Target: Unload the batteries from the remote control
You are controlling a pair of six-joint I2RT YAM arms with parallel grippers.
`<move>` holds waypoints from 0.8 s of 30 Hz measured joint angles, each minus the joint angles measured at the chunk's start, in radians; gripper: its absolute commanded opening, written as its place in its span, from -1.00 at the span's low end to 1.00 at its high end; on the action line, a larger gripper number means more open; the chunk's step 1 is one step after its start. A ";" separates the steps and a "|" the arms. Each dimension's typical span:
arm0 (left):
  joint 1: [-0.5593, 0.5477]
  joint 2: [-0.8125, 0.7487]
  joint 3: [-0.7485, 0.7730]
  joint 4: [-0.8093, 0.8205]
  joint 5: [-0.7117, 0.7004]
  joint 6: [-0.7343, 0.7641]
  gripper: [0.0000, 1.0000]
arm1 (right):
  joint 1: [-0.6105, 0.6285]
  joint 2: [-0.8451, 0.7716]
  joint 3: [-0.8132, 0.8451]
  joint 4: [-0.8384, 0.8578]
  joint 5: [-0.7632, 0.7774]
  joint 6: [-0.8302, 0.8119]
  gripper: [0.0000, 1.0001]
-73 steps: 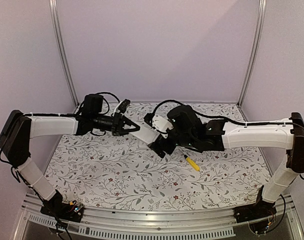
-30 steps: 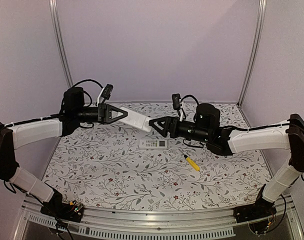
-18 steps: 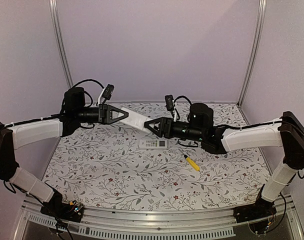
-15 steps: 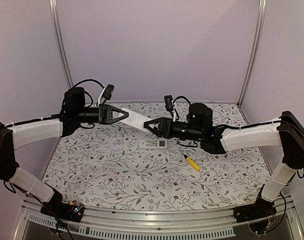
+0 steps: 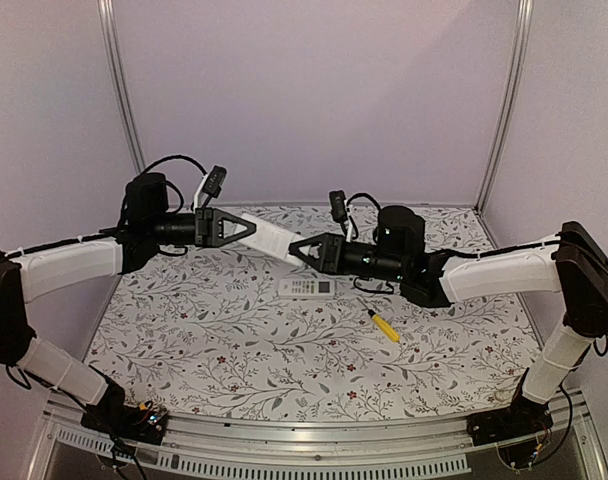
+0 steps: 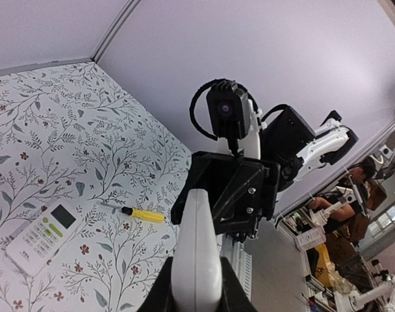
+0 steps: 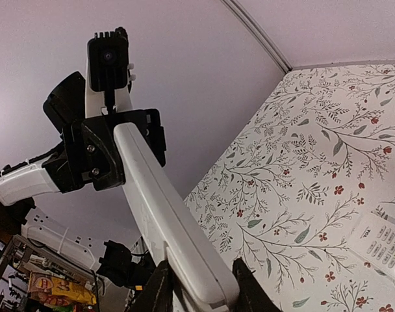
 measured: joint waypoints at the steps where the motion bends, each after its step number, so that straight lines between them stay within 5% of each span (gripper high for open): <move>1: 0.000 -0.002 0.000 0.000 0.000 0.001 -1.00 | -0.001 0.000 0.000 0.002 -0.002 0.006 -0.44; 24: -0.004 -0.020 0.000 -0.048 -0.030 0.039 -1.00 | -0.012 -0.015 -0.051 0.023 0.015 0.028 -0.39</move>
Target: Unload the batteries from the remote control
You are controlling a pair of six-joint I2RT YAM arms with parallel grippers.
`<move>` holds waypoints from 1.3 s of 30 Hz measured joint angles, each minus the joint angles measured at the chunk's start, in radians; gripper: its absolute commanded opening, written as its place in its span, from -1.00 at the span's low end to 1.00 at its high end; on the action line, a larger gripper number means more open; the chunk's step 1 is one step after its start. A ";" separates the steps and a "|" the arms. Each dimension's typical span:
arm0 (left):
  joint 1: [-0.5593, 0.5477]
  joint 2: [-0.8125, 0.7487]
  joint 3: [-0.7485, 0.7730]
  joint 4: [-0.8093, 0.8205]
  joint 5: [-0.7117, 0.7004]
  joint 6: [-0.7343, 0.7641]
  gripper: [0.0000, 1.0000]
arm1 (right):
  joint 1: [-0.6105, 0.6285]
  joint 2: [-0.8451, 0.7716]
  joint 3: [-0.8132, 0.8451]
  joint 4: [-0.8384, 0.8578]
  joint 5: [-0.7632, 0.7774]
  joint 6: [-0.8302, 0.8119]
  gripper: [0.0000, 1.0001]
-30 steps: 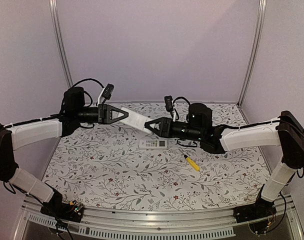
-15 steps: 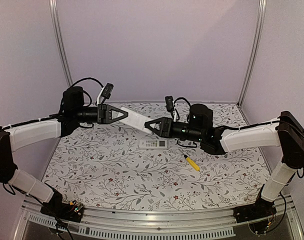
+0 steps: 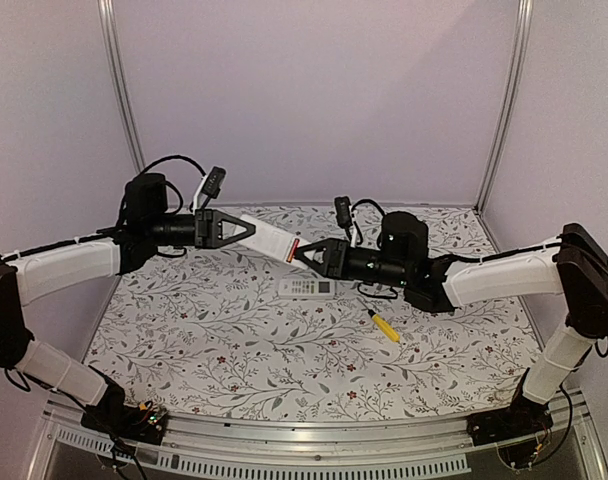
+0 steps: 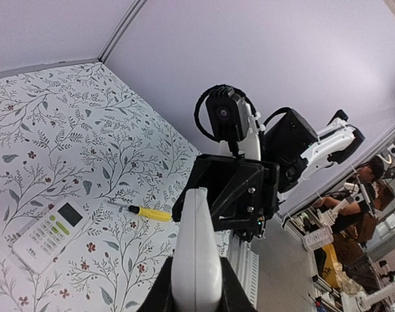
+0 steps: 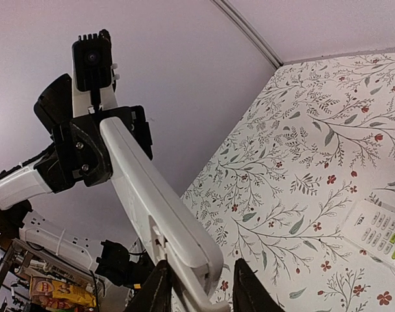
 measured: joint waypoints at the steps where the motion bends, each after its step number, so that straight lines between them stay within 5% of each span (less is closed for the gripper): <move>1: 0.000 -0.003 0.000 -0.003 -0.002 0.002 -1.00 | 0.000 -0.002 -0.001 -0.002 0.001 0.000 -0.40; 16: 0.000 -0.011 0.000 -0.034 -0.045 0.031 -1.00 | -0.003 -0.013 -0.011 -0.039 0.024 0.000 -0.59; 25: 0.000 -0.026 0.000 -0.057 -0.074 0.048 -1.00 | -0.005 -0.026 -0.016 -0.043 0.024 -0.001 -1.00; 39: -0.002 -0.026 0.011 -0.102 -0.135 0.065 -1.00 | -0.009 -0.085 -0.053 -0.059 0.025 -0.016 -1.00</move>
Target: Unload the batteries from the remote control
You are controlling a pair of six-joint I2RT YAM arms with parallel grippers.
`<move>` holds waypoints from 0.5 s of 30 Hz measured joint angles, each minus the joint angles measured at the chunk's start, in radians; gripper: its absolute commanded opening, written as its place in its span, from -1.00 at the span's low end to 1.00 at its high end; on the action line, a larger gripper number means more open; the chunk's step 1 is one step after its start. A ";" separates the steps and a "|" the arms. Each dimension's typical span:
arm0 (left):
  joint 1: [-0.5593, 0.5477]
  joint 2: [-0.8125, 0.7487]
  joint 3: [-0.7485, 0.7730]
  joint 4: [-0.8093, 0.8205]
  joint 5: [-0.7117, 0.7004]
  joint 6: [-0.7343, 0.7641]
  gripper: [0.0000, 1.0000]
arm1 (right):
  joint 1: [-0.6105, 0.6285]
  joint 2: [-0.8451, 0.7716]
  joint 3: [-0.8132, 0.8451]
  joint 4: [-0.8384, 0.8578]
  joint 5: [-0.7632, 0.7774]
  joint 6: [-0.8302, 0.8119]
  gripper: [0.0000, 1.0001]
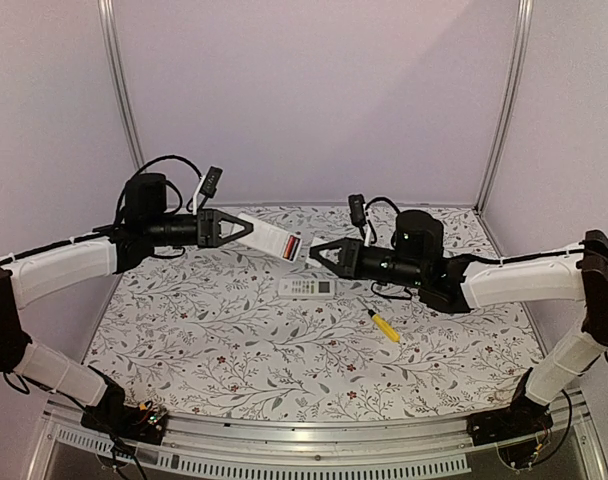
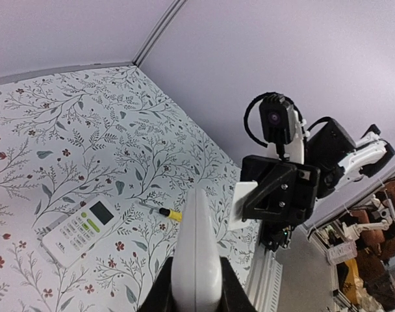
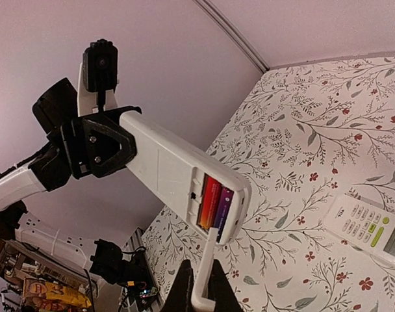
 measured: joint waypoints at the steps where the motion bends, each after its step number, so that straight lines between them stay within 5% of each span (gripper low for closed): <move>1: 0.000 0.000 0.002 -0.005 -0.005 0.003 -1.00 | -0.002 -0.020 -0.005 -0.014 0.009 -0.008 -1.00; 10: -0.060 0.001 0.008 -0.037 -0.071 -0.002 -1.00 | -0.094 -0.244 -0.079 -0.215 0.162 -0.100 -1.00; 15: -0.182 0.001 -0.106 0.010 -0.185 -0.053 -1.00 | -0.199 -0.267 -0.140 -0.321 0.191 -0.119 -1.00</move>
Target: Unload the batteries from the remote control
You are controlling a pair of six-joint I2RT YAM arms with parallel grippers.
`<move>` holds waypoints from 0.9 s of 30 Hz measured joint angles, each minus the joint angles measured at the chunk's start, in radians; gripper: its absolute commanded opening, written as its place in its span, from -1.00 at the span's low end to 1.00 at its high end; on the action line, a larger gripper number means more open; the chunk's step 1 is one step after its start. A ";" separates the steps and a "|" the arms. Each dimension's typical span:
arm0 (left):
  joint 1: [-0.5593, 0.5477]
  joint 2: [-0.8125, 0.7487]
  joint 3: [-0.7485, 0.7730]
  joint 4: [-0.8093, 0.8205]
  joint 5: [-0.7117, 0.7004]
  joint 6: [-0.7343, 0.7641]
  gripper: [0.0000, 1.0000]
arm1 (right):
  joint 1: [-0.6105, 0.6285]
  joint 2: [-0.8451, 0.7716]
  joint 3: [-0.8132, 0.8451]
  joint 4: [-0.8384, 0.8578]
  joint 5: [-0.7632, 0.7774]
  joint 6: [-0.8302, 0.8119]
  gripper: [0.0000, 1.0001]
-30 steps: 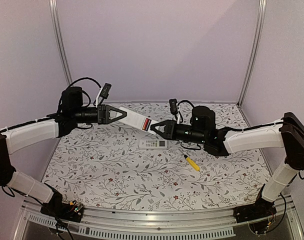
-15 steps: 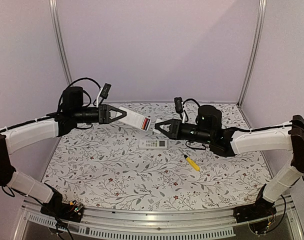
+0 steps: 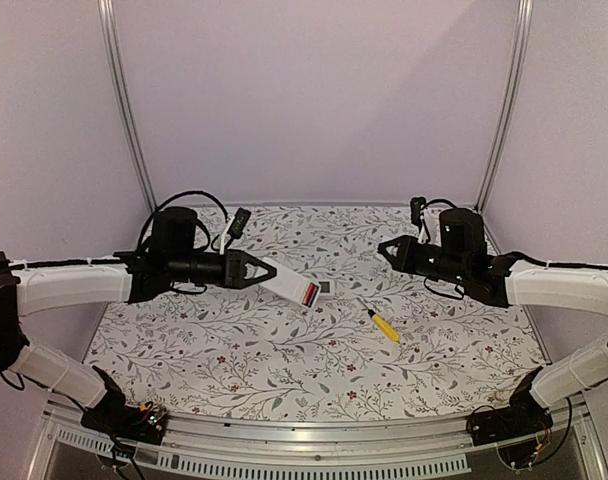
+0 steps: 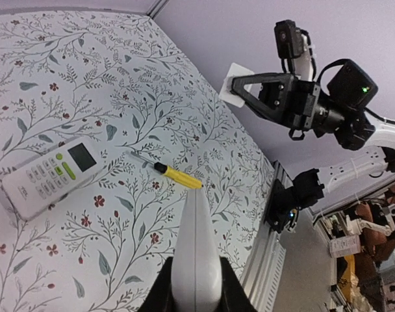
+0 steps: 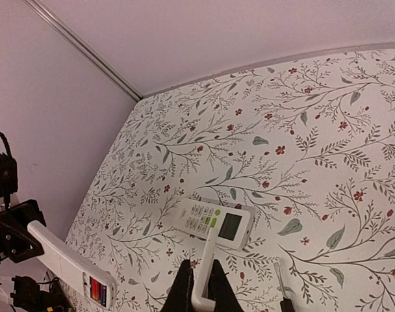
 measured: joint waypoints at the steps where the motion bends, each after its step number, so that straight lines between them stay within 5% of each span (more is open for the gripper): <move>1: -0.031 0.003 -0.033 0.009 -0.031 -0.015 -1.00 | -0.022 0.000 -0.012 -0.018 0.004 -0.002 -1.00; 7: -0.134 0.076 -0.184 0.149 -0.124 -0.150 -1.00 | -0.080 0.028 -0.043 -0.069 0.051 -0.019 -1.00; 17: -0.163 0.243 -0.174 0.231 -0.153 -0.226 -0.98 | -0.086 0.186 -0.049 -0.071 0.095 -0.029 -0.96; 27: -0.164 0.278 -0.161 0.221 -0.171 -0.226 -0.57 | -0.094 0.254 -0.057 -0.066 0.104 -0.013 -0.75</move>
